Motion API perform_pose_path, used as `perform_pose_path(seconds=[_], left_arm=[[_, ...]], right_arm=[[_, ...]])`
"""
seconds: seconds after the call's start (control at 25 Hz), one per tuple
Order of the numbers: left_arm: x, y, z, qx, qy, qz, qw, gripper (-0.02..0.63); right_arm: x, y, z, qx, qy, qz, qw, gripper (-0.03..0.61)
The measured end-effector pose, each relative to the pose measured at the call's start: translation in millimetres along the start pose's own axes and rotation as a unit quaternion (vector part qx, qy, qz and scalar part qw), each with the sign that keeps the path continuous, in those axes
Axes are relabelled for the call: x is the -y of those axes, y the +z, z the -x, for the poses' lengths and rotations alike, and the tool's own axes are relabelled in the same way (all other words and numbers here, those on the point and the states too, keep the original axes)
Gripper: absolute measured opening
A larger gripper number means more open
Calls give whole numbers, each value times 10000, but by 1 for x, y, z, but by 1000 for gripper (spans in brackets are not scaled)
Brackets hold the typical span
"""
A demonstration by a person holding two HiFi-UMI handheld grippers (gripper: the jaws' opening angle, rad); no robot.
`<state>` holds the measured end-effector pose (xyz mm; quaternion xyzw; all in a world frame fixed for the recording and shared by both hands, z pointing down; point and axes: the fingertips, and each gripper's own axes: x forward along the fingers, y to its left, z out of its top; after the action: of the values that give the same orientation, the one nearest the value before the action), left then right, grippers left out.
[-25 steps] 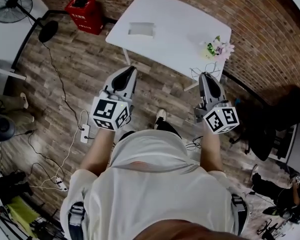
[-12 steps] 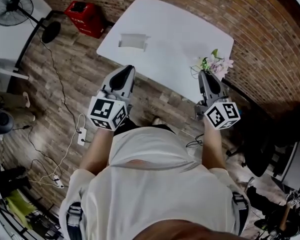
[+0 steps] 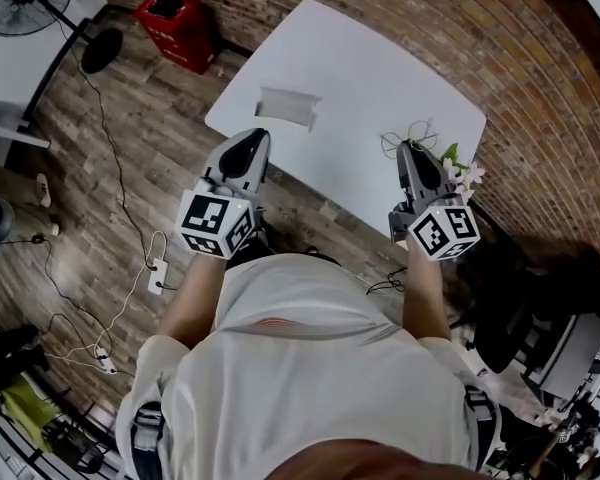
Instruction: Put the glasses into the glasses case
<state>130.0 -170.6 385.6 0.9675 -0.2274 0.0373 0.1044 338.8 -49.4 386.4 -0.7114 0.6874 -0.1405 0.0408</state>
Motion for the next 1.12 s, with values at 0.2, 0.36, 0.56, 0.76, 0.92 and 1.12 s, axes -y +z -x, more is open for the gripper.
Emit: perform_pose_path(seconds=[0.2,0.36,0.56,0.76,0.92,1.12], left_arm=[[-77,18,-17,10,40,-77,10000,29],[-128,23,-24,-14,40,-74,10000,29],[-160,22,-37,-98,133,25,9999,29],[-154,18,-46,-132,341,89,9993,29],[-143,13,-49,-140,600,254,9978,29],[-138,6,-51,-226,823,328,9958,29]], right_arm=[[-26,5,-75,-140,59,182,9997,95],[-40,3,-116,-228,-46,191,9995,95],[-45,-4,-150,-442,25,344,9984,95],[-28,-9,-166,-790,399,469,9950,97],[-14,-21,-181,-1275,803,581,9869,97],[-17,-56,-203,-2305,1502,957,9566,98]])
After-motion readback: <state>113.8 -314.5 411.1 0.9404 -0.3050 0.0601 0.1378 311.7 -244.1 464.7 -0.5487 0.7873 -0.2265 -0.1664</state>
